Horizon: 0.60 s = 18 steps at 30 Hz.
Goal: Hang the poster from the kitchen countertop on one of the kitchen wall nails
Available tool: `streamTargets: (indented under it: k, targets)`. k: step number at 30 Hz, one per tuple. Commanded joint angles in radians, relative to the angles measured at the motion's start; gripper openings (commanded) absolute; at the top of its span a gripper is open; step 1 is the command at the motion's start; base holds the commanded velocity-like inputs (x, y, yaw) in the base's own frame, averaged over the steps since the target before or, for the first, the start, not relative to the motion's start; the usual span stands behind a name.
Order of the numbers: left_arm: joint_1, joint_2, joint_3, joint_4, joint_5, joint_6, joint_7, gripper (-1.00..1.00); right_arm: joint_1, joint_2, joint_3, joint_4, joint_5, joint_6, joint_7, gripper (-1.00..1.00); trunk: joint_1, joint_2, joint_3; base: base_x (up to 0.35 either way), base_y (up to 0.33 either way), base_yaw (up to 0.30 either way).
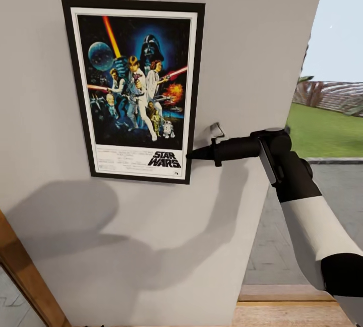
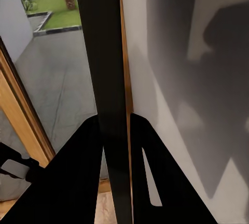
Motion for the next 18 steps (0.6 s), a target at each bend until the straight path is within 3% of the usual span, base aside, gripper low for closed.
streamTargets:
  k: [1, 18]
  targets:
    - [0.000, 0.000, -0.006, 0.001, 0.006, -0.005, -0.002, 1.00, 0.000, -0.001, 0.001, 0.000, -0.004, 0.013, 0.003, -1.00, 0.000, -0.001, 0.000, 0.000, 0.000, 0.000]
    - [0.000, 0.000, -0.005, 0.001, 0.006, -0.005, -0.002, 1.00, 0.006, -0.001, 0.001, 0.000, -0.004, 0.013, 0.003, -1.00, 0.000, -0.001, 0.000, 0.000, 0.000, 0.000]
